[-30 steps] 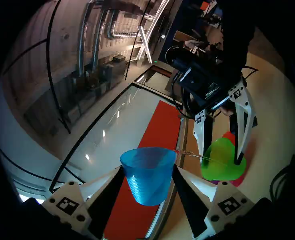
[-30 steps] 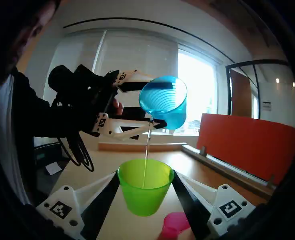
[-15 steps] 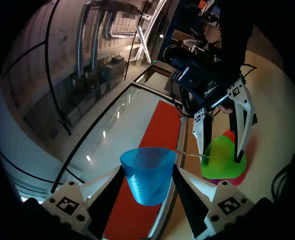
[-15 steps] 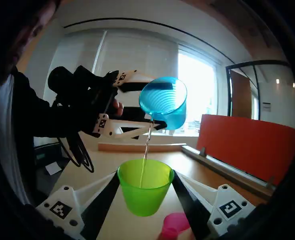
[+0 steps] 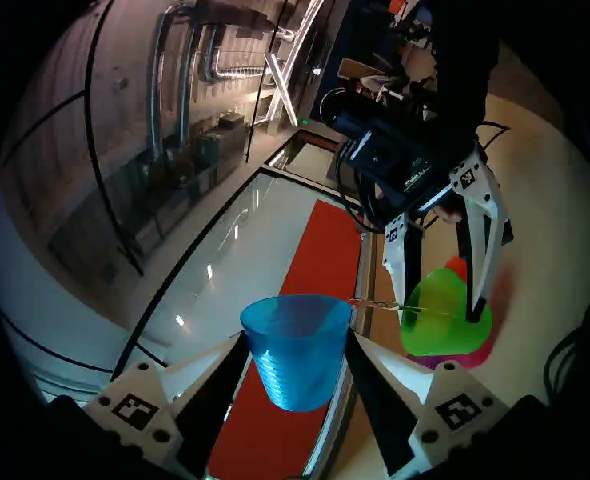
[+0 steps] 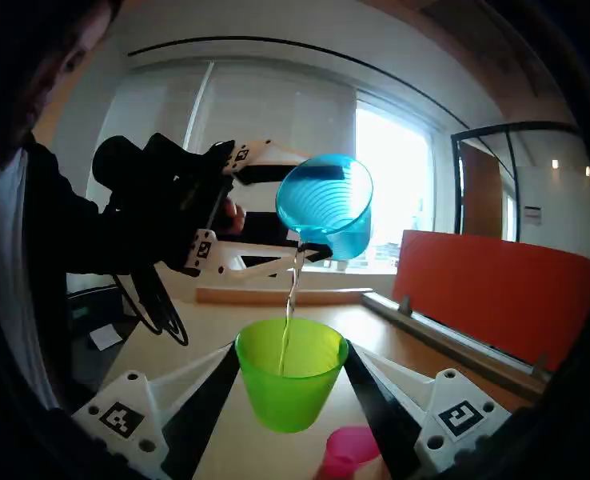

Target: Pour water

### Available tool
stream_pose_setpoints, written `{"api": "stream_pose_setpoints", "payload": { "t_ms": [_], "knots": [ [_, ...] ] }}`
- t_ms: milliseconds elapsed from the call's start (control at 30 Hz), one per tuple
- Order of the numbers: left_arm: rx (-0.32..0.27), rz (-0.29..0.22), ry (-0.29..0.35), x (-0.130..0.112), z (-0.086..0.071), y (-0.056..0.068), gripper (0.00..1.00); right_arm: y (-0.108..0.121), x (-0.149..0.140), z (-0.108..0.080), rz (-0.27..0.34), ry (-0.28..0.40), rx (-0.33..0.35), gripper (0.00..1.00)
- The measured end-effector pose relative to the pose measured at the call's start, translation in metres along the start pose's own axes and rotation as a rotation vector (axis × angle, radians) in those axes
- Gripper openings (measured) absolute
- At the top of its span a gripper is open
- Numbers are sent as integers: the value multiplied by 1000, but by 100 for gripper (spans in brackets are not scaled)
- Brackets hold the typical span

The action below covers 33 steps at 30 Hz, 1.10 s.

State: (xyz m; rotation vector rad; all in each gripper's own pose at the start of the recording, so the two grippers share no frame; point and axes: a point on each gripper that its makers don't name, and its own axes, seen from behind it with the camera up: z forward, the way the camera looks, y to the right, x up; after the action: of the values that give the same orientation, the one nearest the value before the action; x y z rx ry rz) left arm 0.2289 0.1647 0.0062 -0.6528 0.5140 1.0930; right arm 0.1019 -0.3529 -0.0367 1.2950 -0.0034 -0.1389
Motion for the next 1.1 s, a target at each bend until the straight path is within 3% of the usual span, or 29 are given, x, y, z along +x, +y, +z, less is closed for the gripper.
{"api": "stream_pose_setpoints", "payload": {
  "t_ms": [1100],
  "knots": [
    [2, 84, 4, 5, 3, 1, 83, -2, 1, -2, -6, 0, -3, 93]
  ]
}}
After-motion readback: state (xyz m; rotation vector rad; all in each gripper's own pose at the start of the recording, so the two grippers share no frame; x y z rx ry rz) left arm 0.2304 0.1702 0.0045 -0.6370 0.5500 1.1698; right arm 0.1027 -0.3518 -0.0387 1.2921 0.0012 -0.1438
